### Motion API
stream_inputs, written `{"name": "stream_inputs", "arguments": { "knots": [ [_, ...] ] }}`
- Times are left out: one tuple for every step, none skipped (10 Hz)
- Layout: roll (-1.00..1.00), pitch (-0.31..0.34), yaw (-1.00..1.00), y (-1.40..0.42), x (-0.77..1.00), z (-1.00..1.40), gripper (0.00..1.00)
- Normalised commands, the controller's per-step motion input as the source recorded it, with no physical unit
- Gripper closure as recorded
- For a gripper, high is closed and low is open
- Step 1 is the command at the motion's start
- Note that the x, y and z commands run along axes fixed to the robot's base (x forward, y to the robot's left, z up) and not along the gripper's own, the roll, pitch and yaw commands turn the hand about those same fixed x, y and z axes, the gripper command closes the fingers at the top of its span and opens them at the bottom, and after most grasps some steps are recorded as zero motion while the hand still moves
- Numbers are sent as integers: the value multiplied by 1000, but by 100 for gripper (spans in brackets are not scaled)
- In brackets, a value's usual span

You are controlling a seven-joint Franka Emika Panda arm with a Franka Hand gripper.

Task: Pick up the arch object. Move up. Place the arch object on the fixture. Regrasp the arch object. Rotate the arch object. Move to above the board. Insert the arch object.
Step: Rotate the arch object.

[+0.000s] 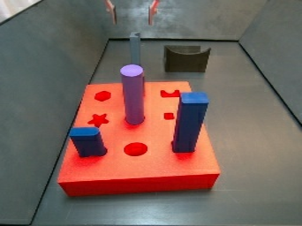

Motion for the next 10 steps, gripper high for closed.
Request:
{"name": "stream_inputs", "arguments": {
  "knots": [
    [-20, 7, -1000, 0, 0, 0, 0],
    [-20, 6, -1000, 2, 19, -91, 0],
    [-21, 4, -1000, 3, 25, -71, 0],
    [-22, 3, -1000, 4, 29, -53, 0],
    [-23, 3, -1000, 6, 28, -44, 0],
    [-25, 3, -1000, 8, 28, -42, 0],
    [-26, 3, -1000, 9, 29, -41, 0],
    [-27, 3, -1000, 9, 29, -40, 0],
    [-29, 3, -1000, 10, 29, -38, 0],
    [-31, 4, -1000, 10, 29, -38, 0]
  ]
}}
